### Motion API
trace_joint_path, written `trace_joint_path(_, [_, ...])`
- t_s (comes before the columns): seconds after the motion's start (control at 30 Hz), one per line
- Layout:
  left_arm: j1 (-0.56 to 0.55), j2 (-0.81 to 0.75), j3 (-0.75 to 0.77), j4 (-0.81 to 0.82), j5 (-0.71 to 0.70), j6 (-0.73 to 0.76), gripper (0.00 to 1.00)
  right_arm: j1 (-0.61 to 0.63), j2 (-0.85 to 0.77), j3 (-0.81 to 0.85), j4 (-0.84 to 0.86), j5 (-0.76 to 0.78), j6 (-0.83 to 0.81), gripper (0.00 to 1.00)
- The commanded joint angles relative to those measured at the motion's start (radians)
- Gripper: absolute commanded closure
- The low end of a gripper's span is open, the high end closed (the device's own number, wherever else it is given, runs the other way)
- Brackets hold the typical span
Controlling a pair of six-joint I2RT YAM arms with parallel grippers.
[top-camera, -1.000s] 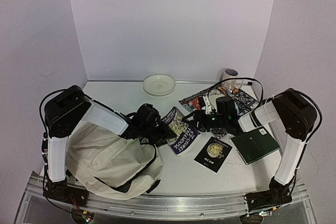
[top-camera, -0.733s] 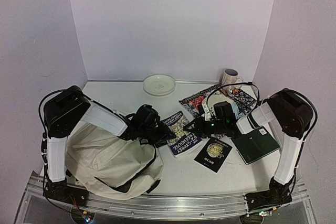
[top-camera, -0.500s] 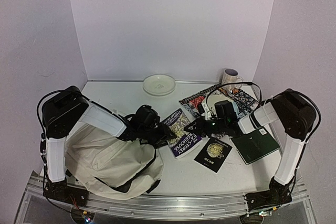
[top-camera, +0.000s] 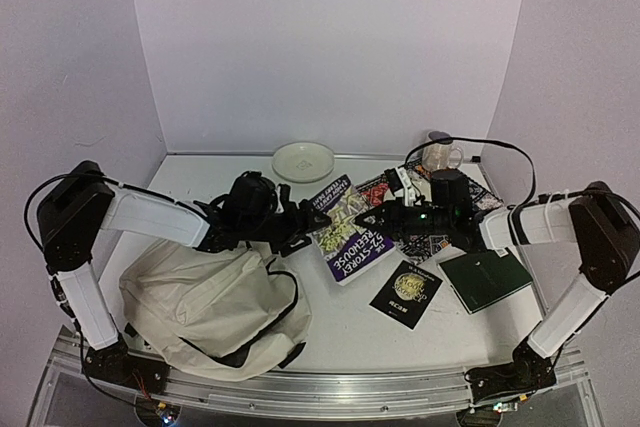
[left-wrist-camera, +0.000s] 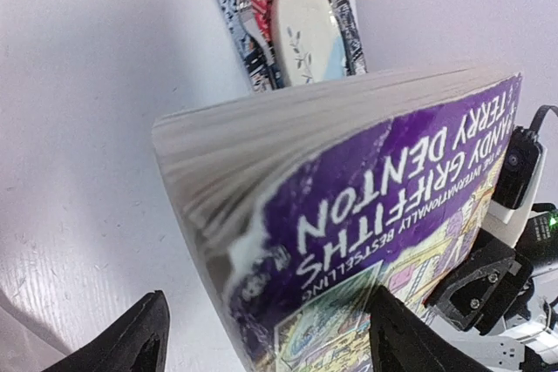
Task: Pack the student bag
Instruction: Pass from the right arm to the left
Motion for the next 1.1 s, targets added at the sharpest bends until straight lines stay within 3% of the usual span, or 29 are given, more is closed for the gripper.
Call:
trace_joint_path(0.0, [0.008, -0.088, -0.036, 0.099, 0.012, 0.027, 0.18, 0.003, -0.105, 0.038, 0.145, -0.088, 0.060, 1.00])
trace_joint_path(0.23, [0.010, -0.129, -0.113, 0.368, 0.099, -0.051, 0.16, 0.003, -0.155, 0.053, 0.258, -0.113, 0.150, 1.00])
trace_joint_path(0.5, [0.009, -0.087, -0.146, 0.648, 0.175, -0.150, 0.20, 0.003, -0.174, 0.073, 0.366, -0.145, 0.238, 1.00])
trace_joint_path(0.67, [0.009, -0.061, -0.182, 0.817, 0.192, -0.221, 0.39, 0.003, -0.177, 0.068, 0.383, -0.141, 0.249, 1.00])
trace_joint_path(0.93, [0.009, -0.124, -0.237, 0.832, 0.138, -0.221, 0.68, 0.003, -0.166, 0.035, 0.383, -0.090, 0.235, 1.00])
trace_joint_path(1.07, [0.010, -0.152, -0.256, 0.832, 0.105, -0.235, 0.84, 0.003, -0.167, 0.025, 0.383, -0.070, 0.238, 0.88])
